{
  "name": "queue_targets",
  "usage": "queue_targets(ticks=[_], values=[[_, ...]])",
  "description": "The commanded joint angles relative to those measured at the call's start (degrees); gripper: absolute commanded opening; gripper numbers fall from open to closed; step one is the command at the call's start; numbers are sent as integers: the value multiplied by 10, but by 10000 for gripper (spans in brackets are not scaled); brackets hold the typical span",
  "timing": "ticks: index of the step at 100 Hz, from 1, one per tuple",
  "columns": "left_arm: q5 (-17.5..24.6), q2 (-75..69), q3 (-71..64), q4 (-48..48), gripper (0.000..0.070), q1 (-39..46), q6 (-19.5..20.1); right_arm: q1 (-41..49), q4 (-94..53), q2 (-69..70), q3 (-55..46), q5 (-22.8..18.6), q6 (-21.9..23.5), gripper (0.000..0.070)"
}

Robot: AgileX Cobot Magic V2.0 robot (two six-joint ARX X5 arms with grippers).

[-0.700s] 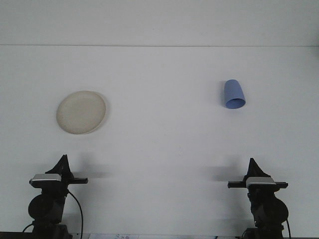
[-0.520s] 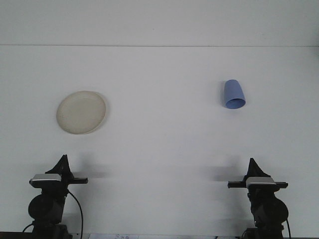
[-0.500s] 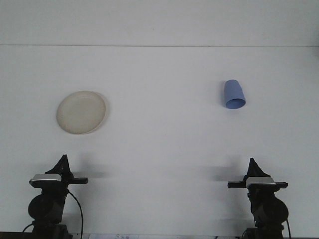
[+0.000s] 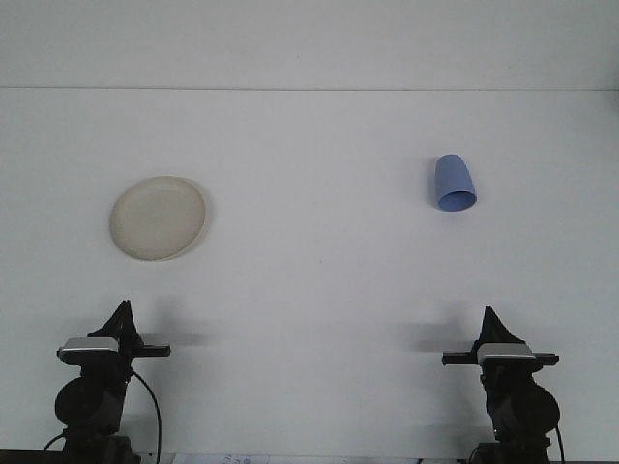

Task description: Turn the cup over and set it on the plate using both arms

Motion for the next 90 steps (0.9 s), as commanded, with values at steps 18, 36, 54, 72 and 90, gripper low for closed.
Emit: queue_targets(ticks=[18,36,54,72,90], values=[[-2,-1,-11,8,16,1,7,1,7,0,-1,-18,66,7],[-2,-1,-11,8,16,1,7,1,12,0,-1,-42,179,7],[-2,-1,-11,8,16,1,7,1,31,0,31,-33,238,3],[-2,-1,-11,8,16,1,7,1,0,67,186,32,196,3],[-2,-1,-11,8,16,1,7,1,-94,201,376,48,97,13]])
